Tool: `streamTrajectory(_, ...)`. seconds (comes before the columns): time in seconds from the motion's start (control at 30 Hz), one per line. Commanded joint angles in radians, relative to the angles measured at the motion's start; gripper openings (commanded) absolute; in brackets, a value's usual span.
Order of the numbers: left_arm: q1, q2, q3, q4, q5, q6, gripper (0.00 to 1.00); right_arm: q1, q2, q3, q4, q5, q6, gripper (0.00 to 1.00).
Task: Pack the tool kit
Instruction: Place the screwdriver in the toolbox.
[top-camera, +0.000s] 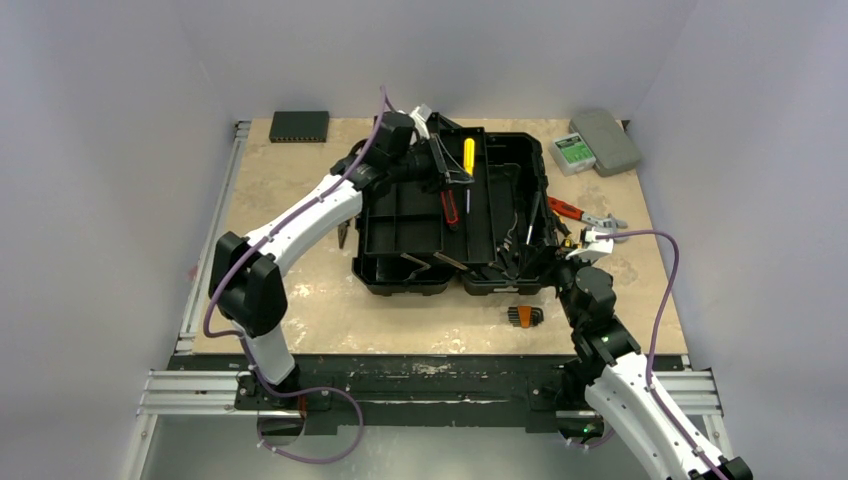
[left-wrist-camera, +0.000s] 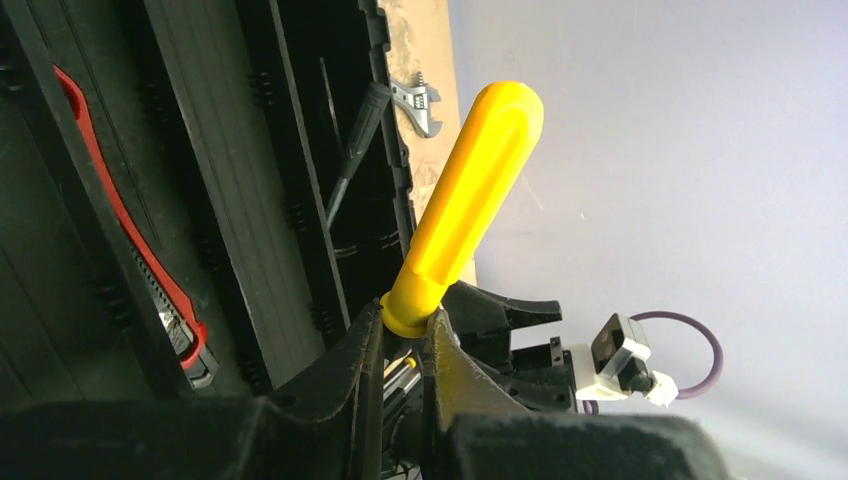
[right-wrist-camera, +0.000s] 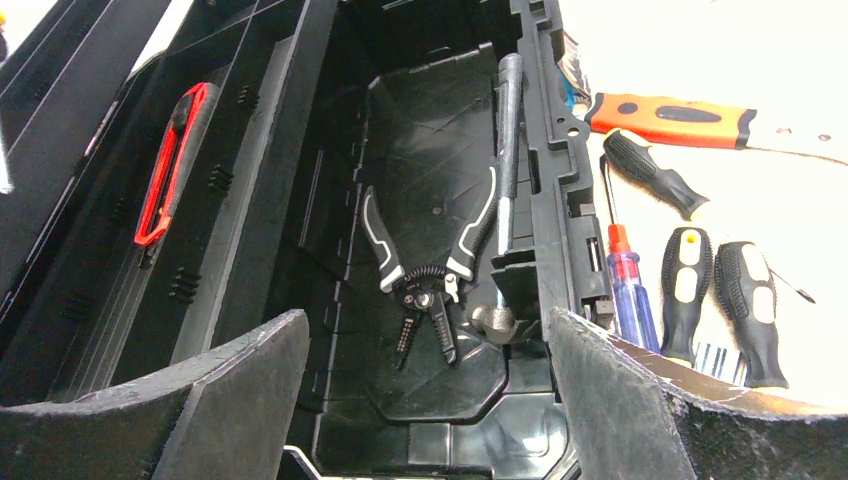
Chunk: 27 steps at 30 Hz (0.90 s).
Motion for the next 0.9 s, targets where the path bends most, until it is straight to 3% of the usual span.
streamTrajectory(0.0, -0.009, 0.043, -0.006, 0.075, 0.01, -0.061, 0.0, 0.004, 0.0, 0.001, 0.027, 0.011, 0.005, 0.89)
streamTrajectory(0.27, -0.035, 0.008, -0.032, -0.056, -0.199, -0.071, 0.0, 0.003, -0.001, 0.001, 0.026, 0.011, 0.005, 0.89)
streamTrajectory(0.67, -0.051, 0.048, -0.021, -0.014, -0.125, -0.085, 0.01, 0.004, -0.001, 0.001, 0.024, 0.012, 0.007, 0.89)
streamTrajectory(0.77, -0.052, 0.057, -0.015, -0.003, -0.096, -0.081, 0.13, 0.003, -0.002, 0.001, 0.022, 0.011, 0.008, 0.89)
streamTrajectory(0.87, -0.052, 0.047, -0.017, -0.013, -0.098, -0.066, 0.37, 0.004, -0.003, 0.002, 0.019, 0.011, 0.009, 0.89)
